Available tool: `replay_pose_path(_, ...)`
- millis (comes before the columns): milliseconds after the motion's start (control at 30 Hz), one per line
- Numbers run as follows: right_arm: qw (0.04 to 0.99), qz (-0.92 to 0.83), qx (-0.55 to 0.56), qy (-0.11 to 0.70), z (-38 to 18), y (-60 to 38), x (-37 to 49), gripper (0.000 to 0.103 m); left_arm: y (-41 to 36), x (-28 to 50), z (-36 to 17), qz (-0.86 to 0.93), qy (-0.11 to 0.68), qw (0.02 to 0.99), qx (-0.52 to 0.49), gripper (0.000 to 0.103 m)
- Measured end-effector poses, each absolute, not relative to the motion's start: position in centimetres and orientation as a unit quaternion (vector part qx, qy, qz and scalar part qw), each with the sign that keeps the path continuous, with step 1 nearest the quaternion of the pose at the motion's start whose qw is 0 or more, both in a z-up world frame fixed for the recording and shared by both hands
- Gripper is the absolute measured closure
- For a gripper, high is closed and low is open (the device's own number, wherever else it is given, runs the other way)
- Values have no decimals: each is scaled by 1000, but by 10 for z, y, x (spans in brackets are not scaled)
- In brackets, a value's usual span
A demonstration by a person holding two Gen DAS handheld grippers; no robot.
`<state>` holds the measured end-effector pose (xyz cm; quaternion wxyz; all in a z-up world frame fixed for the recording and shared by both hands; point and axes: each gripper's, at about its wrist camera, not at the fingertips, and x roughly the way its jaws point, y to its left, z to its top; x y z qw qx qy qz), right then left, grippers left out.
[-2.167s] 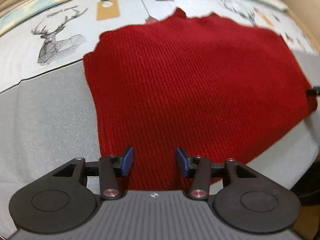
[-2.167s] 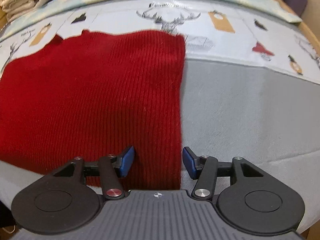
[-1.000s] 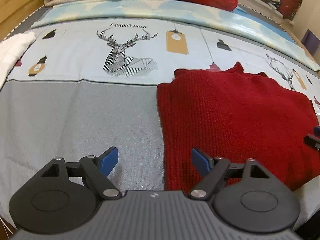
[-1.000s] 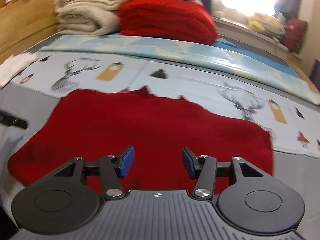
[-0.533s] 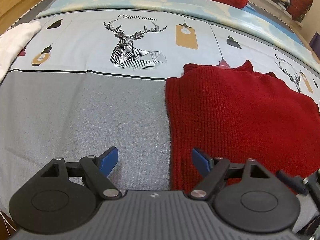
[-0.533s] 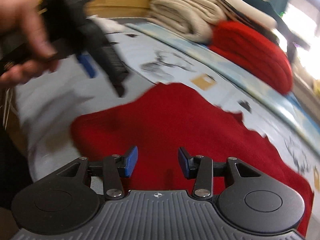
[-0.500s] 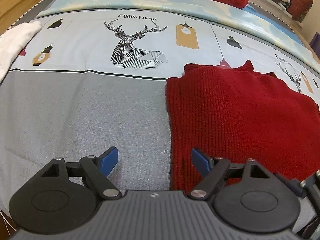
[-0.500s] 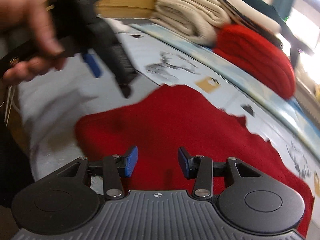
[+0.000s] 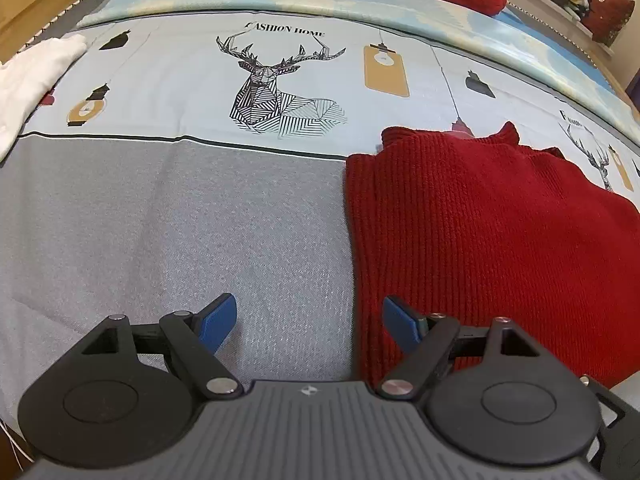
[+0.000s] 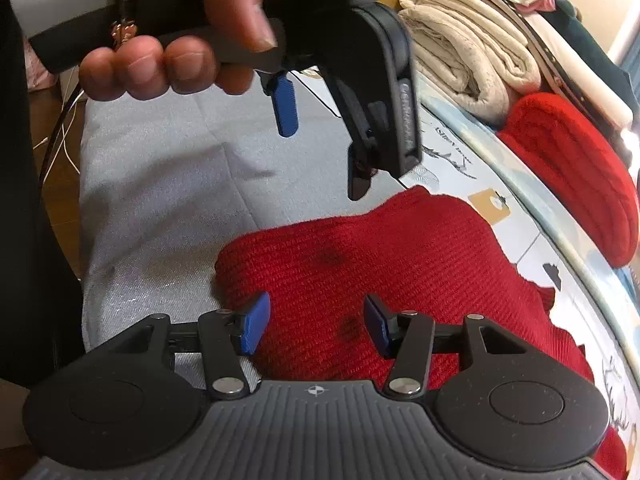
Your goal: Fold small clothes
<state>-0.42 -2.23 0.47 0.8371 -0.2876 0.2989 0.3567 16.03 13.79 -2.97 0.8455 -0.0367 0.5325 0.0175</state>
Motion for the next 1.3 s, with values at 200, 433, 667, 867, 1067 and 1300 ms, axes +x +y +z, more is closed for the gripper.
replay_pose_path(200, 828, 383, -291, 289, 10, -17, -9, 49, 137, 163, -29, 16, 531, 846, -37, 18)
replay_pose_path(433, 796, 387, -352, 303, -10, -6, -19, 46, 136, 165, -27, 10, 529, 847, -41, 18)
replay_pose_path(667, 801, 381, -349, 301, -12, -6, -15, 66, 143, 166, -26, -1, 528, 845, -86, 18)
replay_pose_path(867, 827, 381, -304, 280, 12, -21, -10, 86, 142, 180, -33, -72, 549, 807, -206, 14)
replay_pose_path(1067, 852, 376, -253, 262, 37, -47, -7, 87, 131, 199, -49, -105, 572, 768, -268, 14)
replay_pose_path(1300, 861, 375, -221, 262, 51, -63, -3, 88, 121, 219, -67, -135, 581, 739, -314, 18)
